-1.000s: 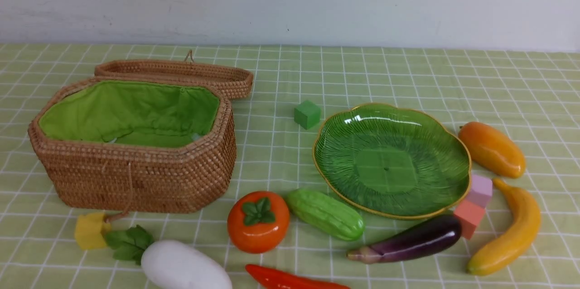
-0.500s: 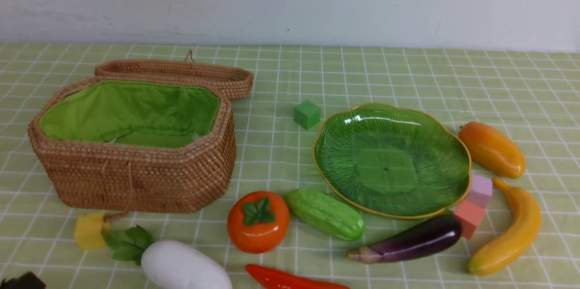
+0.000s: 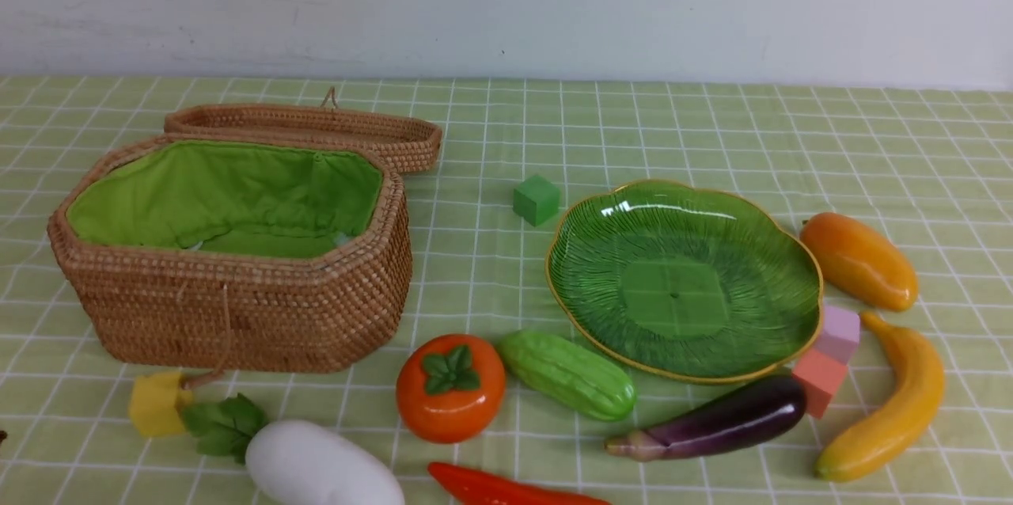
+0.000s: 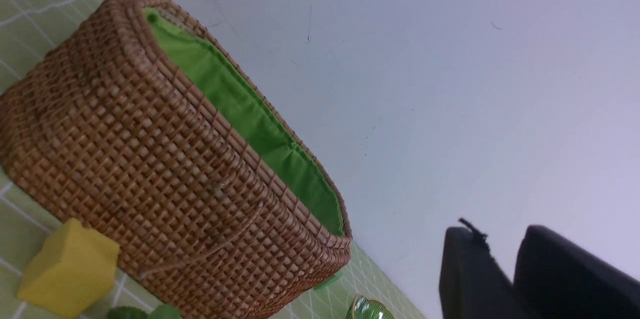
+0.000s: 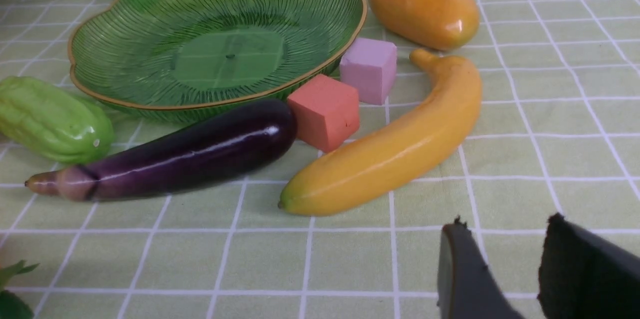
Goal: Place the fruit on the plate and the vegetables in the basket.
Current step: Take a daikon with your left arm and place it on the basket on the left.
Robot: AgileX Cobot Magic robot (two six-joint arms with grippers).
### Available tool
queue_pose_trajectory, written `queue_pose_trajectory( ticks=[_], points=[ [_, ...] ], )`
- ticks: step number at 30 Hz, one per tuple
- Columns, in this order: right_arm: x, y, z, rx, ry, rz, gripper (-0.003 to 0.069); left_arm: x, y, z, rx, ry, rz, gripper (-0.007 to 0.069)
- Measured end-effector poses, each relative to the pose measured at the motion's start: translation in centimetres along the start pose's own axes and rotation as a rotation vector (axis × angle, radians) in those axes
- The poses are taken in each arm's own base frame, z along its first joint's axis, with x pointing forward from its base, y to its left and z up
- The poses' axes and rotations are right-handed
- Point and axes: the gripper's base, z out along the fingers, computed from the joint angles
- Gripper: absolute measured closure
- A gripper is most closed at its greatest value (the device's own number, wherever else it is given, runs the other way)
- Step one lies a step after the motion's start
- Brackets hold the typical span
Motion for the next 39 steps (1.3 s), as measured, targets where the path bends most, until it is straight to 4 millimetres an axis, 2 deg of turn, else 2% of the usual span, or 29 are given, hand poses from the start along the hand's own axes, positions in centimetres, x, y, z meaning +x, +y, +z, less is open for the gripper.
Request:
queue_pose_trajectory(
  ticks=[3, 5, 6, 9, 12, 14, 16, 18, 19, 21, 22, 23, 26, 28, 29, 33, 34, 35, 36, 39],
  points=[
    [-0.2, -0.1, 0.0, 0.007, -0.029, -0.029, 0.0419, -1.2, -1.9, -0.1, 0.045, -0.009, 0.071, 0.0636],
    [-0.6, 0.0, 0.1, -0.006, -0.089, 0.008, 0.0419, -2.8, -4.5, -0.1, 0.07, 0.01, 0.186, 0.0638],
    [-0.6, 0.0, 0.1, -0.006, -0.089, 0.013, 0.0419, -3.0, -4.8, -0.1, 0.078, 0.002, 0.186, 0.0638],
    [-1.7, 0.3, -0.1, -0.063, -0.209, 0.225, 0.0419, -4.8, -7.8, 1.0, 0.021, 0.117, 0.378, 0.0638],
    [-2.5, 0.4, -0.3, -0.094, -0.291, 0.323, 0.0419, -5.3, -8.7, 2.3, -0.032, 0.206, 0.489, 0.0638],
    [-3.0, 0.4, -0.5, -0.118, -0.347, 0.403, 0.0419, -5.5, -9.4, 3.8, -0.075, 0.304, 0.587, 0.0638],
    [-3.5, 0.5, -0.7, -0.137, -0.344, 0.479, 0.0428, -5.5, -9.7, 5.1, -0.094, 0.393, 0.655, 0.0638],
    [-4.8, 0.9, -1.4, -0.153, -0.319, 0.499, 0.0463, -5.4, -10.2, 6.1, -0.09, 0.484, 0.707, 0.0638],
    [-5.3, 1.0, -1.6, -0.156, -0.291, 0.495, 0.0477, -5.1, -10.3, 6.6, -0.081, 0.55, 0.752, 0.0638],
    [-7.7, 1.8, -2.5, -0.174, -0.206, 0.433, 0.0538, -4.5, -10.9, 7.6, -0.029, 0.695, 0.839, 0.0638],
    [-8.0, 1.9, -2.6, -0.173, -0.196, 0.425, 0.0543, -4.4, -11.0, 7.7, -0.022, 0.711, 0.847, 0.0638],
    [-10.1, 2.7, -3.4, -0.198, -0.084, 0.316, 0.0585, -3.6, -11.5, 8.4, 0.042, 0.866, 0.923, 0.0638],
    [-13.0, 4.0, -4.4, -0.257, 0.134, 0.098, 0.0643, -2.1, -12.1, 9.4, 0.155, 1.124, 1.036, 0.0638],
    [-14.9, 4.8, -5.3, -0.318, 0.213, -0.028, 0.0659, -1.1, -12.3, 10.1, 0.223, 1.259, 1.111, 0.0638],
    [-14.9, 4.9, -5.3, -0.323, 0.245, -0.043, 0.066, -0.9, -12.2, 10.1, 0.227, 1.275, 1.117, 0.0638],
    [-17.9, 6.1, -6.8, -0.439, 0.379, -0.236, 0.0662, 2.0, -11.0, 13.1, 0.243, 1.475, 1.286, 0.0638],
    [-18.1, 6.1, -6.8, -0.443, 0.379, -0.245, 0.0662, 2.0, -11.0, 13.1, 0.241, 1.474, 1.293, 0.0638],
    [-18.5, 6.3, -6.9, -0.46, 0.389, -0.282, 0.0662, 3.4, -10.0, 14.3, 0.224, 1.539, 1.334, 0.063],
    [-18.5, 6.3, -6.9, -0.461, 0.388, -0.286, 0.0662, 3.5, -9.9, 14.5, 0.22, 1.546, 1.343, 0.0625],
    [-18.7, 6.4, -6.7, -0.472, 0.39, -0.337, 0.0662, 6.3, -7.6, 16.3, 0.202, 1.673, 1.361, 0.0529]
  ],
)
